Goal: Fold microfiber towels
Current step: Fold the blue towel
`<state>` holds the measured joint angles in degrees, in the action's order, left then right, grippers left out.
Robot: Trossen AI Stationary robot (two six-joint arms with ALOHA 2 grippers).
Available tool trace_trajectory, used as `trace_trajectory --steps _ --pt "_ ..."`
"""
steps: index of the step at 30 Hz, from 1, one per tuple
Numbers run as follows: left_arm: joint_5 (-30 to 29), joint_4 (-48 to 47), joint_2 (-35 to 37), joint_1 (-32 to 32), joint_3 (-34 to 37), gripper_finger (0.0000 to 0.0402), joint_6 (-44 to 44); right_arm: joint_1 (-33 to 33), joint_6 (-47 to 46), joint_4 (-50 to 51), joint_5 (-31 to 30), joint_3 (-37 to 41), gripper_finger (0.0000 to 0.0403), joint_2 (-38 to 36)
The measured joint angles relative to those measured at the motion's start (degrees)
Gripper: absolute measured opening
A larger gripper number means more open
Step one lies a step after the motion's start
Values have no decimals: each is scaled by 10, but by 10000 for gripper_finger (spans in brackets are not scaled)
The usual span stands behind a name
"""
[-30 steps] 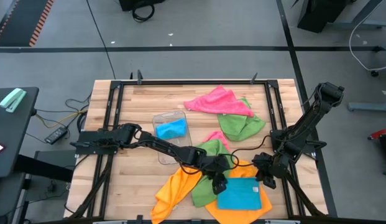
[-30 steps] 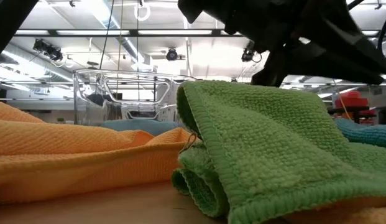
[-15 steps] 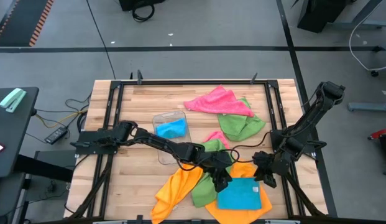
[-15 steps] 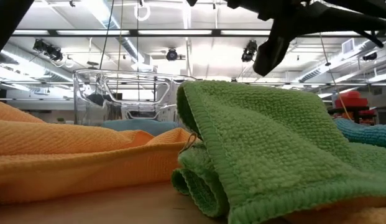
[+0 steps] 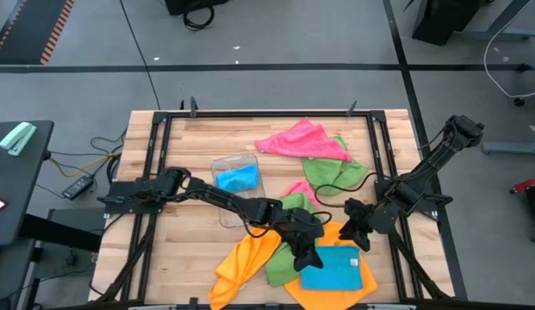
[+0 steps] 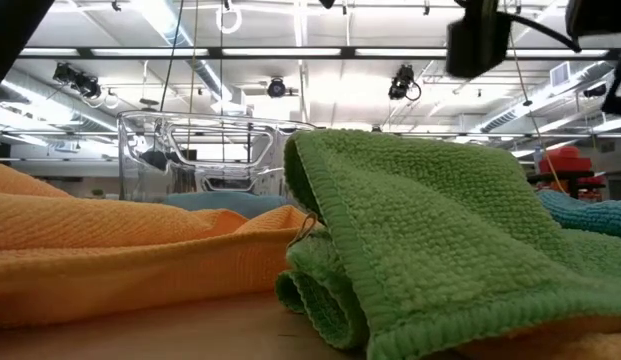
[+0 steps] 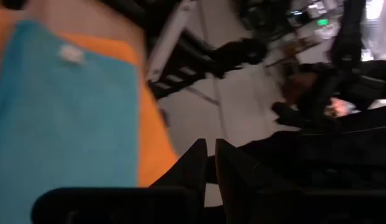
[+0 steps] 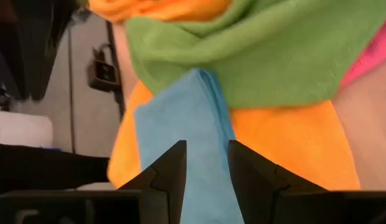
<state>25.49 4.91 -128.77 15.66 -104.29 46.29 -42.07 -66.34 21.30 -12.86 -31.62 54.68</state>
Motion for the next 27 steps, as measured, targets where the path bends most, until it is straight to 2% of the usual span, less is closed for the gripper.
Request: trace_trajectory --steps 8,15,18,22,27 --pt "6 85 3 22 0 17 8 3 -28 -1 0 -46 124 0" --pt "-25 90 3 45 0 14 17 3 -71 0 -6 -58 124 0" --pt "-83 93 3 58 0 14 34 4 -74 1 -27 -58 124 0" --pt "-201 115 3 73 0 10 41 10 -72 -5 -38 -58 124 0" --pt "-366 150 3 87 0 17 71 -16 -37 -34 34 -61 124 0"
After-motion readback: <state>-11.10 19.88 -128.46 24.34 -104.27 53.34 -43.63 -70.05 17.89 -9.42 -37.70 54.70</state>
